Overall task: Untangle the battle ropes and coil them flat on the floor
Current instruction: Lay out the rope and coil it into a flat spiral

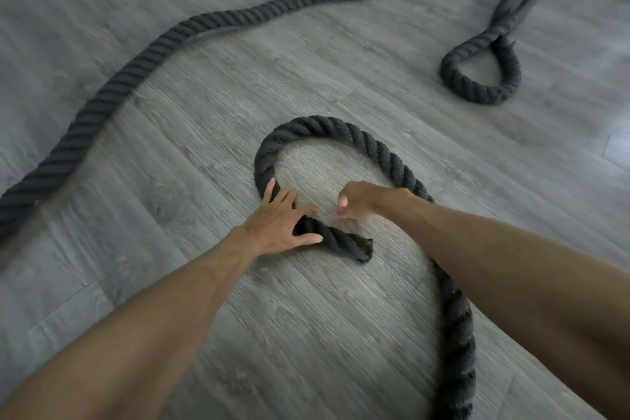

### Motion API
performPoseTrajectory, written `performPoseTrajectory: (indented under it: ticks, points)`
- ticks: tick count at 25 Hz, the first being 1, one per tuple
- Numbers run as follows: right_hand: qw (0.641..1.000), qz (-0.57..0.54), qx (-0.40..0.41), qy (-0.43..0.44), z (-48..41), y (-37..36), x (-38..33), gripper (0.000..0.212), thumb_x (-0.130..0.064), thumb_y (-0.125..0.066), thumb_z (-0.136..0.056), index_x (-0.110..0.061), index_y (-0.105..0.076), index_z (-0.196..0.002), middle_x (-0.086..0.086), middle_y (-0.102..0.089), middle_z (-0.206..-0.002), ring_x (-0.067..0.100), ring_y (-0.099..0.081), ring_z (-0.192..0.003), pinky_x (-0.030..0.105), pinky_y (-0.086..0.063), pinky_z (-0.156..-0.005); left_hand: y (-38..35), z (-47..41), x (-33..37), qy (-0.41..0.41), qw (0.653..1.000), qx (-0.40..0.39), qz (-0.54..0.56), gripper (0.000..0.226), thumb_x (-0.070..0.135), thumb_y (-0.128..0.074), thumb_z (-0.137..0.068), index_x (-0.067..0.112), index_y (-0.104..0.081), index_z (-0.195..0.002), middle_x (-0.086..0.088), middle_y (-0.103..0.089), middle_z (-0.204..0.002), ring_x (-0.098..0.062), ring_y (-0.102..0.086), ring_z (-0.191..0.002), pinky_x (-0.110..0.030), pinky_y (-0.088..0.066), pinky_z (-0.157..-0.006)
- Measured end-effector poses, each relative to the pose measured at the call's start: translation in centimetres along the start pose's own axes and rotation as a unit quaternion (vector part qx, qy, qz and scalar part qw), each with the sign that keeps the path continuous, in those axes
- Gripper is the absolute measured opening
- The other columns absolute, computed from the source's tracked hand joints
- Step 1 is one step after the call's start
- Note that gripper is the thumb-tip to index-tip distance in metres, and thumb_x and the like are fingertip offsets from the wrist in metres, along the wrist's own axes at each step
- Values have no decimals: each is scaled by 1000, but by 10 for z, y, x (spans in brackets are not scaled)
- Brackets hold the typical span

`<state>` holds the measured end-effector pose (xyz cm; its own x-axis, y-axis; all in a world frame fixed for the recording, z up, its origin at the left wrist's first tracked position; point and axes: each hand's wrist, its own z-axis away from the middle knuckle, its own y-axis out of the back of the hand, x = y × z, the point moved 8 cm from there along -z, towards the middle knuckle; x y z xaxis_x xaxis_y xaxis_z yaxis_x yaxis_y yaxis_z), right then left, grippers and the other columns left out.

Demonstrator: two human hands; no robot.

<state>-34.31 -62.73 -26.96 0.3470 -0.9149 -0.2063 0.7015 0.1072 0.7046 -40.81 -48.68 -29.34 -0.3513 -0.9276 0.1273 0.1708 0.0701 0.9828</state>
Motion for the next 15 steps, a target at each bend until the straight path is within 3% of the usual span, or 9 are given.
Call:
performPoseTrajectory:
  ticks: [3,6,8,10,12,15]
  points:
    - [990,46,133,5,6,15,3,28,-24,-52,-102,-13,-60,-126,11,-60,-127,29,-57,-114,43,-49,-97,-3,13,-1,33,999,9,-31,87,89,-14,-77,22,-55,-113,-3,-47,-108,-23,-44,-113,-59,-13,-118]
    - [962,122,244,-5,2,20,-12,48,-12,-54,-95,-11,-43,-141,21,-44,-138,38,-42,-128,56,-36,-109,2,35,-17,127,988,75,-43,85,86,-19,-80,16,-61,-100,-6,-49,-107,-26,-44,-110,-56,-24,-113]
    - [954,130,263,-58,-5,24,-4,66,-8,-54,-91,-11,-25,-151,27,-31,-149,44,-32,-138,64,-29,-112,4,57,-30,197,972,128,-28,74,82,-33,-81,15,-64,-88,-8,-50,-111,-28,-42,-116,-58,-24,-113]
    - [963,79,223,-129,-12,23,19,73,-16,-52,-97,-14,-9,-157,27,-23,-156,46,-27,-143,64,-29,-112,4,79,-45,263,953,150,-20,66,78,-45,-80,16,-66,-79,-14,-51,-123,-33,-38,-129,-64,-16,-114]
    - [970,49,187,-150,-17,15,26,66,-27,-51,-102,-11,-14,-155,26,-38,-147,43,-42,-133,53,-40,-102,2,97,-70,365,923,124,11,63,79,-46,-79,20,-67,-78,-18,-43,-140,-39,-26,-140,-68,-4,-115]
    - [966,89,223,-98,-24,9,0,35,-11,-44,-101,-5,-38,-135,22,-51,-121,38,-54,-110,44,-48,-85,1,115,-107,493,862,90,79,63,82,-47,-76,24,-68,-84,-16,-26,-154,-43,-10,-145,-71,-1,-110]
